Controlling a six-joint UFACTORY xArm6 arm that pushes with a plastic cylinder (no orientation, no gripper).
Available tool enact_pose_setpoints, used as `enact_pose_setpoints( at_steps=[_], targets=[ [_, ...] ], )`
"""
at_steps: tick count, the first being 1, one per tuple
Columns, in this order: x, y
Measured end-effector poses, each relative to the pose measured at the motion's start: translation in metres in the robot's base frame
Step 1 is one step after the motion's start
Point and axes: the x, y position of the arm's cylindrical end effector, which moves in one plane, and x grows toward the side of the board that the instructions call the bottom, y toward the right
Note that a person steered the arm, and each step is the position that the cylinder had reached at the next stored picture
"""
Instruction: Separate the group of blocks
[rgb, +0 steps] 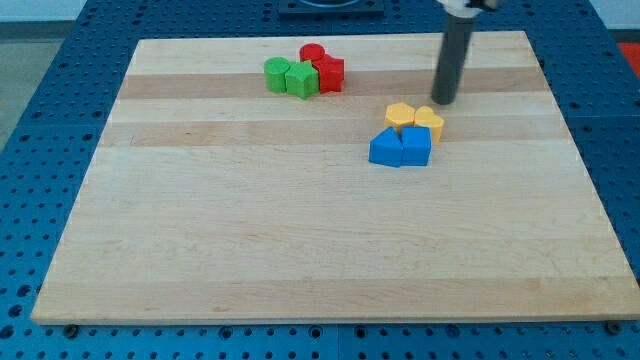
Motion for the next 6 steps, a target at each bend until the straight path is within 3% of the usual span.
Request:
enact_pose_setpoints(
  at_steps=[3,6],
  targets=[
    [0.063,-0.005],
    [0.053,-0.045]
  ],
)
